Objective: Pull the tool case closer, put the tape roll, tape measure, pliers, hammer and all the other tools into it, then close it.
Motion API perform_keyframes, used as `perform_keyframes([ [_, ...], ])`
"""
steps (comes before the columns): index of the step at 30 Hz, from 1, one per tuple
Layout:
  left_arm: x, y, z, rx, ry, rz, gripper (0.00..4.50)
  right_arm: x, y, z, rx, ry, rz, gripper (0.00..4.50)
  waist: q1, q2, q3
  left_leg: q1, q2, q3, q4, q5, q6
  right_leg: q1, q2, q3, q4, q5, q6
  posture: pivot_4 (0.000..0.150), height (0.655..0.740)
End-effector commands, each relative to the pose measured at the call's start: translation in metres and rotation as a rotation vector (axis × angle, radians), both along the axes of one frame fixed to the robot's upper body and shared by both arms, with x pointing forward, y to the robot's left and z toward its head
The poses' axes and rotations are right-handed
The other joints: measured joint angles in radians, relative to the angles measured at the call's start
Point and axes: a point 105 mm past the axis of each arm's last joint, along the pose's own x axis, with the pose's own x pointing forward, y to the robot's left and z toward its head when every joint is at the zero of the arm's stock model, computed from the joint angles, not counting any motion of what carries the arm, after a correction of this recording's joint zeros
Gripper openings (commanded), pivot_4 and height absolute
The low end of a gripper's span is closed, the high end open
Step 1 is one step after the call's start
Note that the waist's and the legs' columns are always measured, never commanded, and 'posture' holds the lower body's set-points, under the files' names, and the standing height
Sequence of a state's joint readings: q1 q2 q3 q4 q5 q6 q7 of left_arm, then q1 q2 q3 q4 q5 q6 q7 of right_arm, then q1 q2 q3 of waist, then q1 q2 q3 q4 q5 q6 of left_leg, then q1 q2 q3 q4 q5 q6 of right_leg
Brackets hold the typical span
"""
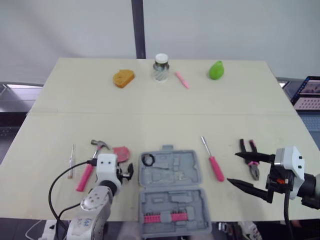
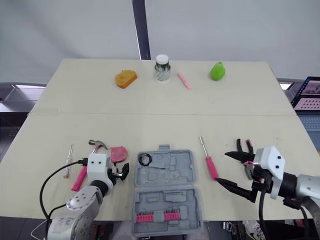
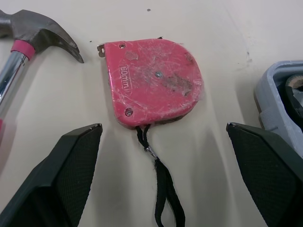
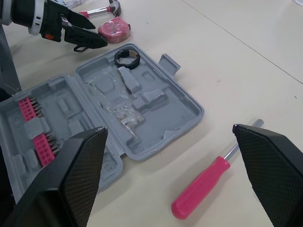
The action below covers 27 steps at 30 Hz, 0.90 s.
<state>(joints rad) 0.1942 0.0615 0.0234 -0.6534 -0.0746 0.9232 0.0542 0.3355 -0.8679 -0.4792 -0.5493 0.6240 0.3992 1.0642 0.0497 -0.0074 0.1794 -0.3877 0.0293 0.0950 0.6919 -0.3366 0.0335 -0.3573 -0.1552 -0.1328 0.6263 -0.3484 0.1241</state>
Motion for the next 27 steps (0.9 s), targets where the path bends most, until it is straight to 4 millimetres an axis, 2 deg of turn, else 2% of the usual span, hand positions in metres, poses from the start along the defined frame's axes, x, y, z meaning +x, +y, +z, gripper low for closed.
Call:
perform_keyframes([
  [1, 0.003, 0.001, 0.004, 0.008, -0.004, 0.003, 4.50, 0.001, 0.001, 0.011, -0.003, -0.060, -0.009, 4.47, 0.001, 0.000, 0.000, 0.000, 0.000, 0.000, 0.000, 0.000, 0.000, 0.000, 0.000, 0.000, 0.000, 0.000, 0.000, 0.150, 0.6950],
  [19, 0.004, 0.003, -0.014, 0.020, 0.078, 0.009, 4.50, 0.001, 0.000, 0.011, 0.000, -0.063, -0.024, 4.47, 0.003, 0.003, -0.002, 0.000, 0.000, 0.000, 0.001, 0.000, 0.000, 0.000, 0.000, 0.000, 0.000, 0.000, 0.000, 0.150, 0.6950],
  [22, 0.003, 0.004, -0.018, 0.019, 0.094, 0.019, 3.66, 0.001, -0.001, 0.011, -0.003, -0.065, -0.027, 4.50, 0.003, 0.004, -0.002, 0.000, 0.000, 0.000, 0.001, 0.000, 0.000, 0.000, 0.000, 0.000, 0.001, 0.000, 0.000, 0.150, 0.6950],
  [27, 0.003, 0.007, -0.023, 0.019, 0.108, 0.034, 1.17, 0.001, -0.002, 0.011, -0.005, -0.067, -0.029, 4.50, 0.006, 0.006, -0.003, 0.000, 0.000, 0.000, 0.001, 0.000, 0.000, 0.000, -0.001, 0.000, 0.000, 0.000, 0.000, 0.150, 0.6950],
])
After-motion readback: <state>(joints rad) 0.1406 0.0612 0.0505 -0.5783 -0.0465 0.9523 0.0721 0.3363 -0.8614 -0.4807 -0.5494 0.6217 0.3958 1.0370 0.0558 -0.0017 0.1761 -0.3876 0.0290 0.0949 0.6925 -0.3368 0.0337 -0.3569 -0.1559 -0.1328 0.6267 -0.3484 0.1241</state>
